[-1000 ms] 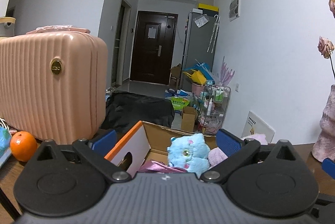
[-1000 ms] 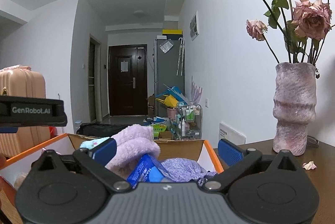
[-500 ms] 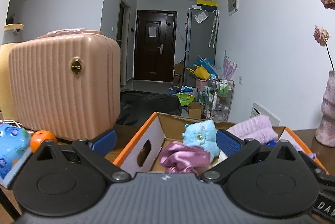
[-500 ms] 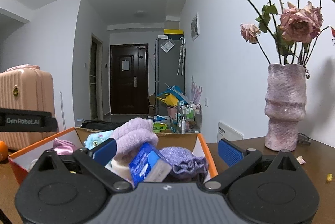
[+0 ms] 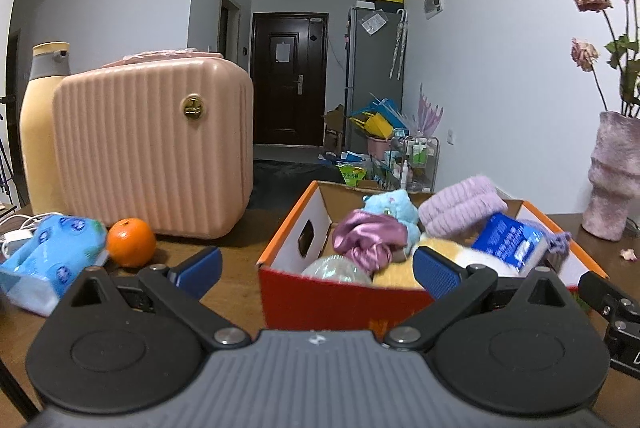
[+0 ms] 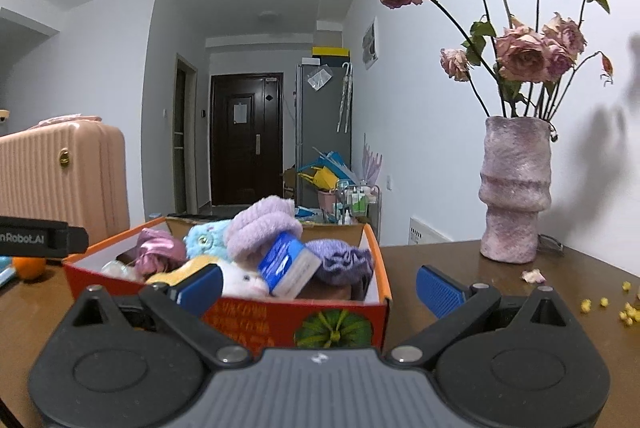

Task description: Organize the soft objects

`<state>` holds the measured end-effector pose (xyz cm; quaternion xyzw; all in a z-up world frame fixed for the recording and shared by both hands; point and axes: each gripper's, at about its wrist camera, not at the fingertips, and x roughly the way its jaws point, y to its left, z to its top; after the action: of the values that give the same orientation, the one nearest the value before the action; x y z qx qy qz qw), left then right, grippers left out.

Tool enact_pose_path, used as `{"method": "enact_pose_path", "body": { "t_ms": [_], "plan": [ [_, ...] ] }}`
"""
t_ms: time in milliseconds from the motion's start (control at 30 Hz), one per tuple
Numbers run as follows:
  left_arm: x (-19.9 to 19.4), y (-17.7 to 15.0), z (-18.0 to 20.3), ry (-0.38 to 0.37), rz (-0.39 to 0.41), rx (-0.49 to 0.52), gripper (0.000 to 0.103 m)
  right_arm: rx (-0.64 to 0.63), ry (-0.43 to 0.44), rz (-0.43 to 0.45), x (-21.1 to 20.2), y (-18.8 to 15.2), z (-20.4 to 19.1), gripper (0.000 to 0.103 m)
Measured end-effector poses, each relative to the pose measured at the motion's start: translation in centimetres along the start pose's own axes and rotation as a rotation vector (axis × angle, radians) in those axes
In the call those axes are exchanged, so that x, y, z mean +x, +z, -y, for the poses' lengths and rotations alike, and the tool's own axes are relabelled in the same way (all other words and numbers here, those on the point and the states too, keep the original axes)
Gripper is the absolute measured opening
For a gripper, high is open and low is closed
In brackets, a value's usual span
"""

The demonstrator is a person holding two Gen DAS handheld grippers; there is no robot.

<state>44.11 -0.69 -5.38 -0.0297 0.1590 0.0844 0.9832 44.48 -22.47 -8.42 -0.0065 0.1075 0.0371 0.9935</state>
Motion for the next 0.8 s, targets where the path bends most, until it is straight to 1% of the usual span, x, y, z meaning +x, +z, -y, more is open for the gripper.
{"method": "enact_pose_path", "body": {
  "t_ms": [167,400,600,800],
  "plan": [
    [-2.9,-1.3,-0.8,-0.011,-0.017,0.009,0.103,0.001,0.01,-0.022,-3.1,-0.6,-0.3,0.103],
    [-7.4,-2.6,-1.9,-0.026,-0.026,0.023,0.103,0.001,0.046,-0.066,-7.6,-1.5,-0.8,0.103],
    [-11.7,-3.8,-2.8,-0.05,-0.024,0.042,0.103,0.022,0.082,-0.113,-11.6,-2.2,-1.4,0.103],
    [-15.8,-4.9,-3.7,-0.069,-0.029,0.053,0.103,0.048,0.108,-0.14,-15.2,-2.6,-1.9,0.103]
  ]
}}
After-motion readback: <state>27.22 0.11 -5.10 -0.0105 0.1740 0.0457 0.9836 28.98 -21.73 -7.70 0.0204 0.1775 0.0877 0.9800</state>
